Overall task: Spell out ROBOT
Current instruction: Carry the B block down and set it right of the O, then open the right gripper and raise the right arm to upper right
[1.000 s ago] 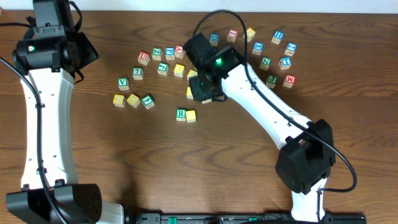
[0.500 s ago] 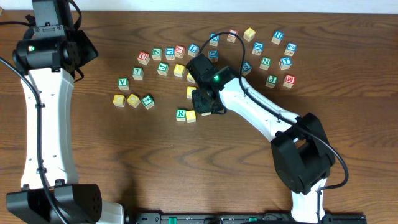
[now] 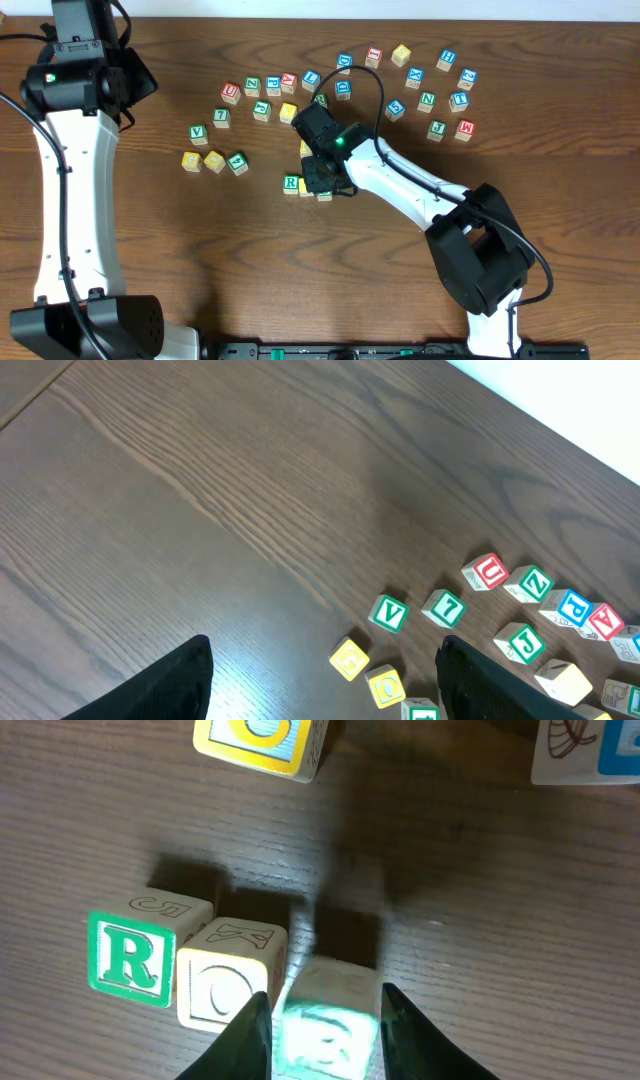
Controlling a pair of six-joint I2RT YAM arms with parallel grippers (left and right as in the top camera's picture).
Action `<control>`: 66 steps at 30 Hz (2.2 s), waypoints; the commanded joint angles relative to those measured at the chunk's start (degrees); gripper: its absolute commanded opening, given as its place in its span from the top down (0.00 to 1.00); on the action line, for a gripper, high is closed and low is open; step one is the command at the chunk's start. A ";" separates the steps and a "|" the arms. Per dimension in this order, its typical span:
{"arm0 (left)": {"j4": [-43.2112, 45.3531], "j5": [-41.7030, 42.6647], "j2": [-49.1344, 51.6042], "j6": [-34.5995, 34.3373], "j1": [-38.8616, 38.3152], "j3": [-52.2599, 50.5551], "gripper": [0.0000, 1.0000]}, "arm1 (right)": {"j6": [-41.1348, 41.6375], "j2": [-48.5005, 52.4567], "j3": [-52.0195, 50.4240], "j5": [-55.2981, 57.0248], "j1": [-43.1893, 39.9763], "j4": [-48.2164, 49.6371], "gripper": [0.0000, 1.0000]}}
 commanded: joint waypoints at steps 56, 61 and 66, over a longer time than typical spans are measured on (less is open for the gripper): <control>-1.01 8.17 0.55 -0.52 -3.96 -3.72 0.29 | -6.16 -10.78 12.22 1.75 -19.82 -9.77 0.51; -1.01 8.17 0.55 -0.52 -3.96 -3.74 0.29 | -6.08 -10.78 12.24 1.75 -22.43 -9.81 0.51; -1.01 8.17 0.55 -0.52 -3.96 -3.72 0.29 | -6.10 -10.78 12.24 1.88 -24.74 -9.88 0.51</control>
